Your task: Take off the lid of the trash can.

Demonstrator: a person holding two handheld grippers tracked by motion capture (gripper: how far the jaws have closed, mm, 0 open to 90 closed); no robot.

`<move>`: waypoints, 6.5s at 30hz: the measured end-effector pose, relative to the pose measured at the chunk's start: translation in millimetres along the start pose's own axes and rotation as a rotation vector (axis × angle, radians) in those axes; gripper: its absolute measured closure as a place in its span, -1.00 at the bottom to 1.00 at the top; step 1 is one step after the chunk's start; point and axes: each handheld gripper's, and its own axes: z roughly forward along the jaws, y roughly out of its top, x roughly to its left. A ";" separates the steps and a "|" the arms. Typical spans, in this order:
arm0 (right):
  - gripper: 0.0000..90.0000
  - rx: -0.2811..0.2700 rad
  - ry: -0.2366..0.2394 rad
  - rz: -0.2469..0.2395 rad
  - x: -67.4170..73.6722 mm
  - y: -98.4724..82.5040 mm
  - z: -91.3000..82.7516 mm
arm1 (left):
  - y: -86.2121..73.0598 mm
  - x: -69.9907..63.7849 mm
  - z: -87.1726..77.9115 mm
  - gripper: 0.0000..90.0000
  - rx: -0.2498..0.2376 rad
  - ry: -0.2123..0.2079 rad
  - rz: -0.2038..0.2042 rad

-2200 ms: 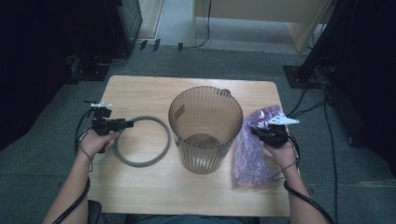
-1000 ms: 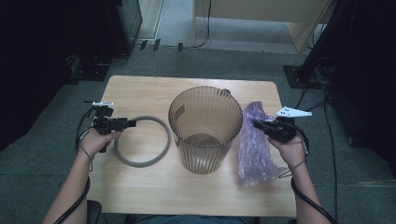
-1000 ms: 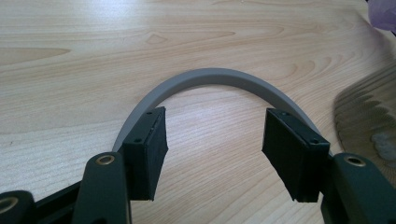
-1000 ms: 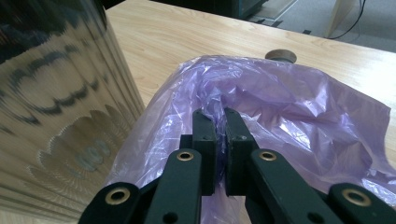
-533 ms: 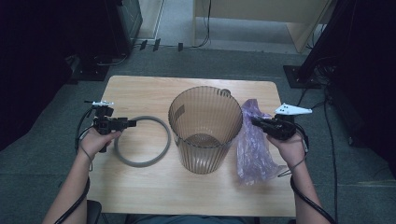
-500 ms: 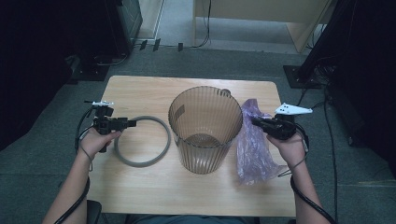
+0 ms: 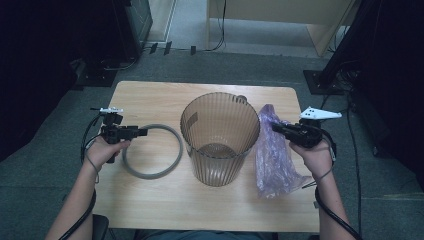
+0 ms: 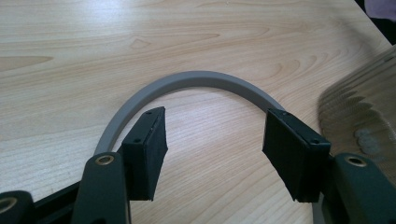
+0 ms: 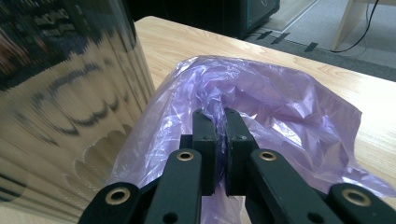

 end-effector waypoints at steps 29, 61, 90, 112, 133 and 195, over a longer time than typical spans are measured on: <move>0.93 -0.020 0.037 -0.023 18.2 21.8 -22.3 | 17.0 -30.9 -17.1 -0.16 0.009 -0.023 0.026; 0.94 -0.104 0.086 -0.079 48.8 60.7 -53.2 | 43.4 -78.8 -27.8 -0.15 0.007 -0.114 0.113; 0.94 -0.109 0.241 -0.166 98.6 102.8 -71.6 | 95.7 -132.1 -64.8 -0.17 -0.043 -0.185 0.205; 0.93 -0.064 0.374 -0.226 135.1 112.5 -37.4 | 130.6 -183.3 -62.2 -0.13 -0.049 -0.245 0.298; 0.93 -0.002 0.463 -0.228 151.6 107.0 -3.8 | 146.2 -240.8 -42.3 -0.15 -0.031 -0.324 0.398; 0.92 -0.012 0.382 -0.220 133.1 119.4 16.9 | 112.8 -230.2 -47.0 -0.14 -0.054 -0.323 0.422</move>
